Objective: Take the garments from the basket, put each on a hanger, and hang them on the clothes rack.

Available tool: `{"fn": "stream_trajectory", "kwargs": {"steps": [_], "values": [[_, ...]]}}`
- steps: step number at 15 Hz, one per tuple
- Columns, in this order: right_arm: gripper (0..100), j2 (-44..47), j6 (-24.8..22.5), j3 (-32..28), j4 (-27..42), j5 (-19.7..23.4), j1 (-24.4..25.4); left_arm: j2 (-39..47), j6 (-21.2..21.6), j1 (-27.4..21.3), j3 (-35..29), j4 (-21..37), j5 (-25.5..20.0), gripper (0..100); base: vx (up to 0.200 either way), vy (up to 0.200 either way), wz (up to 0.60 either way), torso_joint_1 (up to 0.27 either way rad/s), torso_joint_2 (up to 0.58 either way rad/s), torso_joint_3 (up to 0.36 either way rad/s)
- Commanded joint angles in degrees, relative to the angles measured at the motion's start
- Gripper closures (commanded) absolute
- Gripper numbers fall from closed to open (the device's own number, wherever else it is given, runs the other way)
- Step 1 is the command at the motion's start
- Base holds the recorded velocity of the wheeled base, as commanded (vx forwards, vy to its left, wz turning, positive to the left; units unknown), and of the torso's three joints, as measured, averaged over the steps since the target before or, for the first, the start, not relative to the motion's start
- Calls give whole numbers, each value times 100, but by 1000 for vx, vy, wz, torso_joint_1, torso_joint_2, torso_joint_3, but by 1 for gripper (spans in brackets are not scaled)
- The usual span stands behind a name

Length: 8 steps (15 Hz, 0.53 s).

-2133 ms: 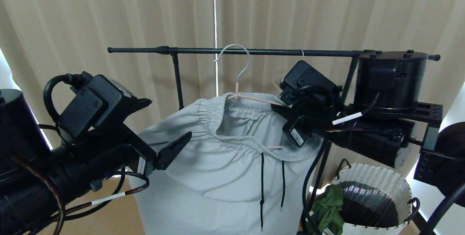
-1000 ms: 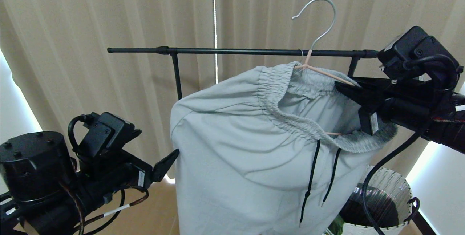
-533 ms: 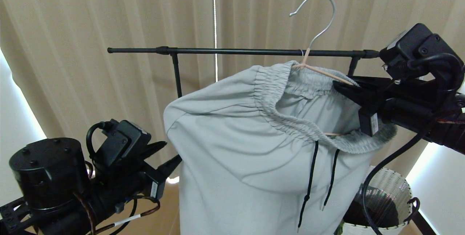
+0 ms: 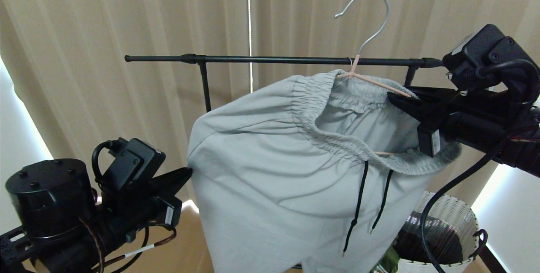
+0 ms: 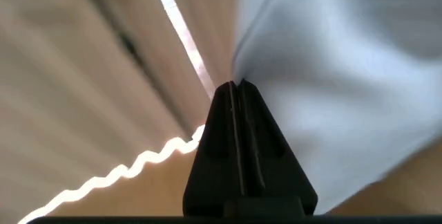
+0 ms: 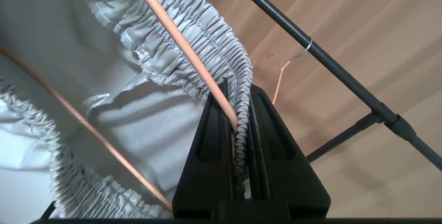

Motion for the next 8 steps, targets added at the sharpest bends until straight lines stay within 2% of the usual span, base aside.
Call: {"fn": "stream_trajectory", "kwargs": {"steps": [1,4,8], "values": [[100,13,-6,-3,-3,1,-3,-24,208,525,97,-8,6,100,0,0,0,0,0,0],[100,21,-6,-47,-3,-8,-3,-42,463,991,150,-96,6,100,0,0,0,0,0,0],[100,4,-6,-56,-3,-17,-11,-33,489,1079,220,-96,6,100,0,0,0,0,0,0]]}}
